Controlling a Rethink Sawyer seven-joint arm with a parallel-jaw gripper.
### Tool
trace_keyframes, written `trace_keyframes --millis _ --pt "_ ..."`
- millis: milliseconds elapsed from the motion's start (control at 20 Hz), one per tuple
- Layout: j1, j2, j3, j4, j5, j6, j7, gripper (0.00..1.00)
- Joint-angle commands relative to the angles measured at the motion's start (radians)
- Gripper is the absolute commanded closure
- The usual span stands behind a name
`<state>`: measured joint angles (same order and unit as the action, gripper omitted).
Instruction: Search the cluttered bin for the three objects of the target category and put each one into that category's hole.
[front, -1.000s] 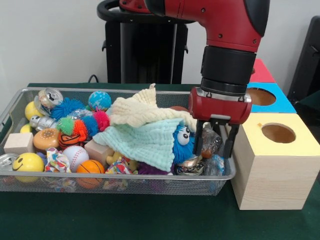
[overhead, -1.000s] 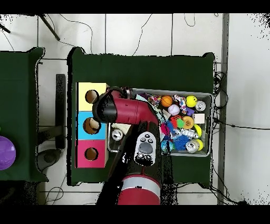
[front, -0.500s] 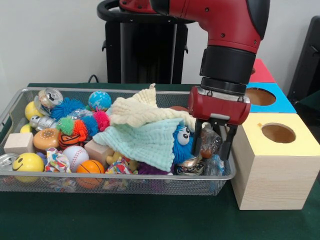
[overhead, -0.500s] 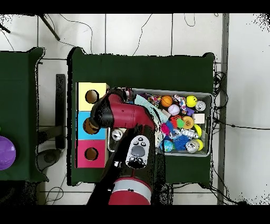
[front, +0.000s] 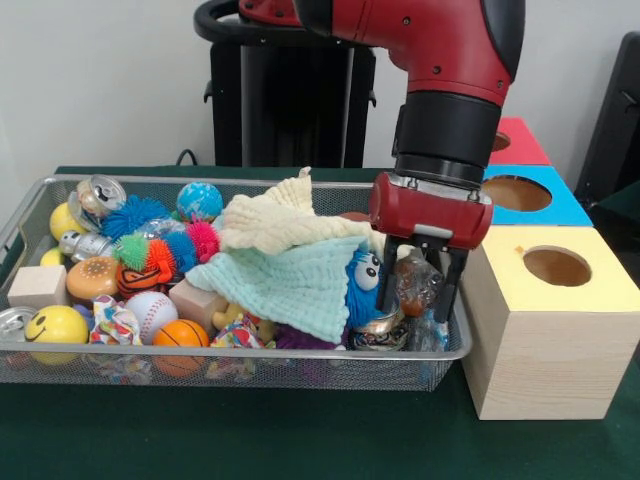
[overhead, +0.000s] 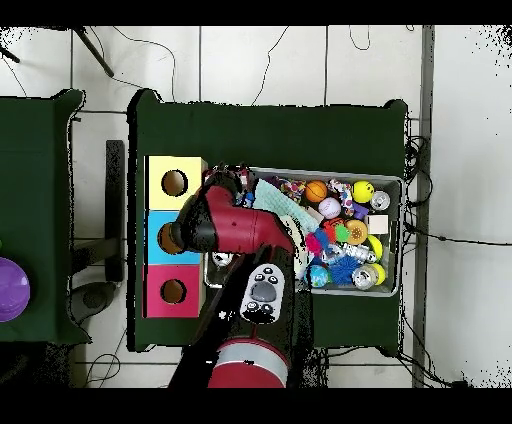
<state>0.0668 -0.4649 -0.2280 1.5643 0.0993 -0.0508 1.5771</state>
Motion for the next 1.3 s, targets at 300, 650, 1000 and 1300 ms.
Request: trace_keyframes --millis 300,650,1000,1300 --pt "-0.097 -0.046 0.163 0.122 0.097 0.294 0.209 0.00" --pt "-0.072 -0.051 0.139 0.099 0.123 0.426 0.214 0.00" --pt "-0.063 -0.030 0.152 0.070 0.162 0.505 0.224 0.00" --pt "-0.078 -0.015 0.214 0.113 0.214 0.403 0.250 0.00"
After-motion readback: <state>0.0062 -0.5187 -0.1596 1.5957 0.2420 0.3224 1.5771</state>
